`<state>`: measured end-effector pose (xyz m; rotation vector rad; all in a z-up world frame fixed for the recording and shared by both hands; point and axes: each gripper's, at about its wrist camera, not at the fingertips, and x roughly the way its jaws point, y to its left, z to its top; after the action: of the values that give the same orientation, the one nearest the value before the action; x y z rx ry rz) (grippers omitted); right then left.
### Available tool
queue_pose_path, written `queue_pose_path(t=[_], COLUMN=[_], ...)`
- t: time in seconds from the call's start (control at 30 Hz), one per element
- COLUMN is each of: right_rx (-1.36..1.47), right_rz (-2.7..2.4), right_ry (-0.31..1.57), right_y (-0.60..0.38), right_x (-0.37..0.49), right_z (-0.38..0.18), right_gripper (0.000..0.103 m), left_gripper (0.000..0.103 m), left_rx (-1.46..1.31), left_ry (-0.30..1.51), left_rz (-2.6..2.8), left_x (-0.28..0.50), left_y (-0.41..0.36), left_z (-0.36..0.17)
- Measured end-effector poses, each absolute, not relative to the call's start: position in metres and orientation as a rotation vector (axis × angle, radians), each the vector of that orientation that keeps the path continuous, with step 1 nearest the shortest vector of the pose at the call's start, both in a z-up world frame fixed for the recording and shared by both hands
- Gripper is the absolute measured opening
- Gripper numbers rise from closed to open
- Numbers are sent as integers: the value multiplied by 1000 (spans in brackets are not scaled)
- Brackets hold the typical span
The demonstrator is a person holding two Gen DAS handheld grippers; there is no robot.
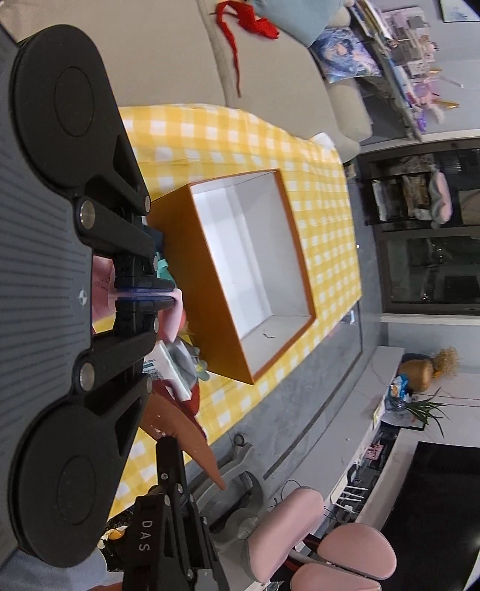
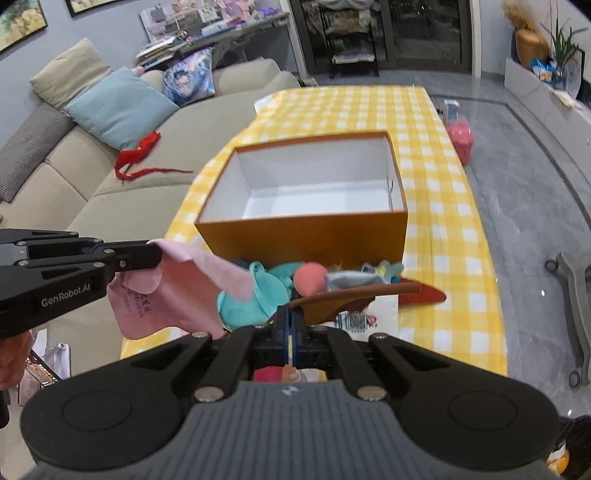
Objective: Organize soft objects
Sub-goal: 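Carry both cloths over the orange box and open both grippers to drop them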
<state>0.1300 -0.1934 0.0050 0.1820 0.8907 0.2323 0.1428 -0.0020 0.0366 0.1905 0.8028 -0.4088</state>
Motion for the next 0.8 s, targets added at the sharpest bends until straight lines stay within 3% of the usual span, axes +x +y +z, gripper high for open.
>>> queue_pose_path(t=[0.4,0.8], right_rx=[106,69], right_rz=[283,331], right_ry=[759,712], right_y=[-187,-177], right_x=[137,218], right_z=[68,82], right_gripper=[0,0], left_gripper=[2,2], left_rx=[213,236], left_ry=[708,668], left_rz=[-397,-363], left_x=[156,230], left_y=[-2,-4], left_z=[78,81])
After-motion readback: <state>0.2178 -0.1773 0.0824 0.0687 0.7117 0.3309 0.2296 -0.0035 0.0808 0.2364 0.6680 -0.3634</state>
